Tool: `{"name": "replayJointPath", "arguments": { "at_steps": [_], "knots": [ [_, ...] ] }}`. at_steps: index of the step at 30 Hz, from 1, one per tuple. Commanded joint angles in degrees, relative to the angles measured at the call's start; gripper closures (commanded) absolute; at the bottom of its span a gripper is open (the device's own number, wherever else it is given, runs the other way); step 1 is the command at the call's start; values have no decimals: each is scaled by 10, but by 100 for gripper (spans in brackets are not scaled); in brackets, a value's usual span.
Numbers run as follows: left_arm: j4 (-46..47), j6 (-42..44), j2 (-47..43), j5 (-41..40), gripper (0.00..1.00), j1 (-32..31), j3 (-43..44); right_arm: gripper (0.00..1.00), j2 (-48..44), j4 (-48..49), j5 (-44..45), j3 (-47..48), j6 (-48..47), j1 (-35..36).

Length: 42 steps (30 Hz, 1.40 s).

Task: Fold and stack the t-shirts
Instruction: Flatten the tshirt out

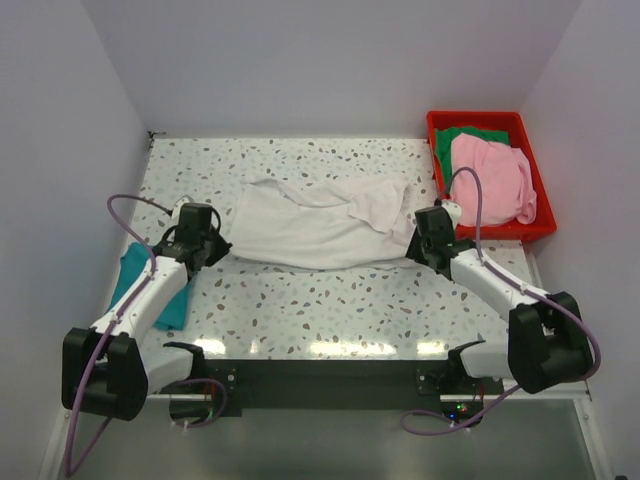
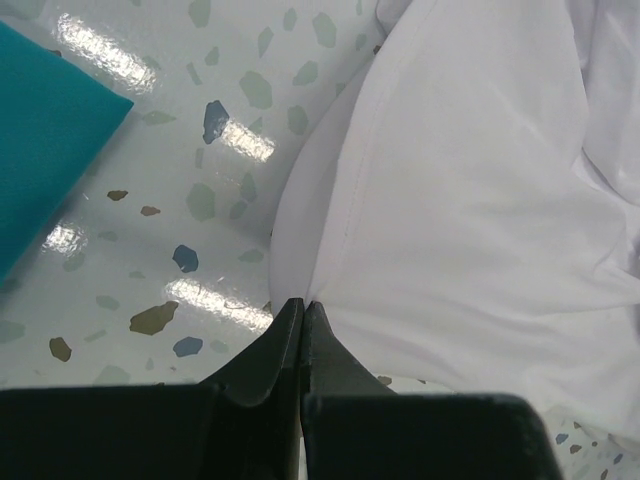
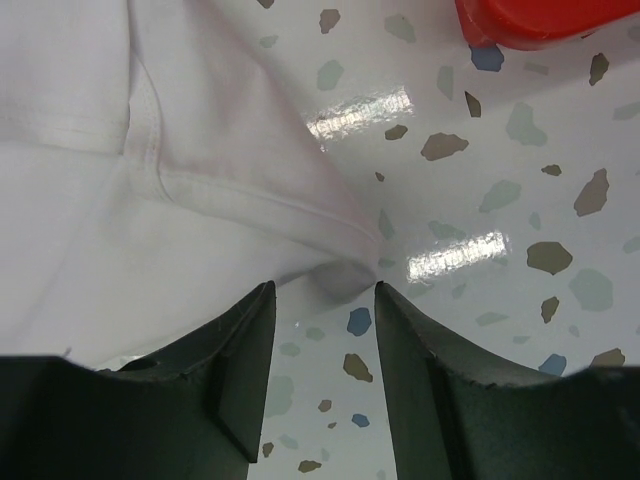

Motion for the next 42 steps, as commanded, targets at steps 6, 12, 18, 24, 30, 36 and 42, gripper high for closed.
{"name": "replayJointPath", "arguments": {
  "at_steps": [6,12,18,24,30,36,42],
  "knots": [
    [16,20,-1,14,100,13,18,52,-4,42,-6,-17,20,0],
    [19,23,7,18,100,18,21,52,-2,48,-5,-27,21,0],
    [23,25,14,21,100,19,23,52,29,67,-7,-28,28,0],
    [27,26,24,24,100,20,29,54,70,102,2,-6,31,0],
    [22,38,25,26,100,21,44,100,47,63,4,21,26,0],
    [7,66,-3,36,100,21,69,100,-85,-34,-4,70,2,0],
    [-36,86,-76,22,100,21,116,100,-201,-122,-33,154,-4,-1]
  ]
}}
